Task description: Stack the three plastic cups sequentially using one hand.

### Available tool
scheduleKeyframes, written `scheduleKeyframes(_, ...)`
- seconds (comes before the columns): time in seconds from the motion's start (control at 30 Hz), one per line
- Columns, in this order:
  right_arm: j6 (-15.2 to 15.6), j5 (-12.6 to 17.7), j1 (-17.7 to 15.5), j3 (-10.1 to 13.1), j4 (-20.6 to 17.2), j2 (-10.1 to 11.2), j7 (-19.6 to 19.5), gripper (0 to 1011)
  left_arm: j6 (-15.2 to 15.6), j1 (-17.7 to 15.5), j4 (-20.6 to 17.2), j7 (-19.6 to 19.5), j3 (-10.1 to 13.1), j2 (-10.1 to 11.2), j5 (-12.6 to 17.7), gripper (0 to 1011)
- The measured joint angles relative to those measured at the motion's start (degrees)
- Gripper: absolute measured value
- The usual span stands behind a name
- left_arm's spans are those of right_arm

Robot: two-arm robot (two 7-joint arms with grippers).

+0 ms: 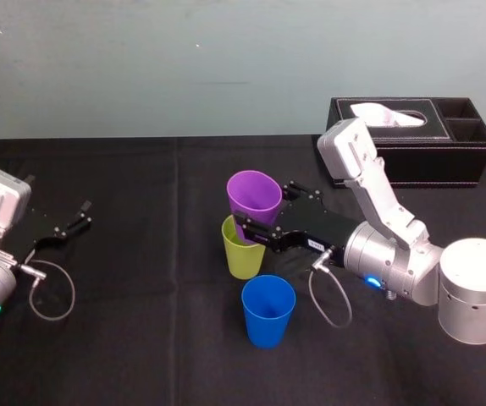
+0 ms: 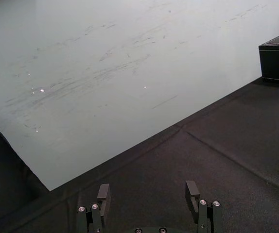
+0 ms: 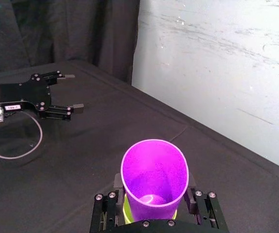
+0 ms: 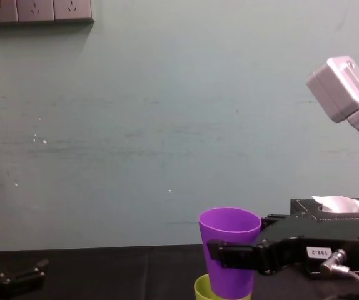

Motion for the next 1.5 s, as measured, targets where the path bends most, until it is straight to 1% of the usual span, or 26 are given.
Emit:
scheduleKeyframes(0.4, -0.3, -0.4, 0.6, -0.1, 2.0, -1.3, 0.1, 722, 0.0, 0.0, 0.0, 0.0, 0.0, 0.0, 0.0, 1010)
scheduleKeyframes(1.13, -1.4, -0.8, 0.9, -0.5, 4.1, -2.3, 0.5, 722, 0.0, 0.0, 0.0, 0.0, 0.0, 0.0, 0.0, 1010)
scheduleKeyframes(1.5, -1.7, -0.8, 0.9, -0.5, 4.4, -2.4, 0.6, 722, 0.0, 0.0, 0.0, 0.0, 0.0, 0.0, 0.0, 1010)
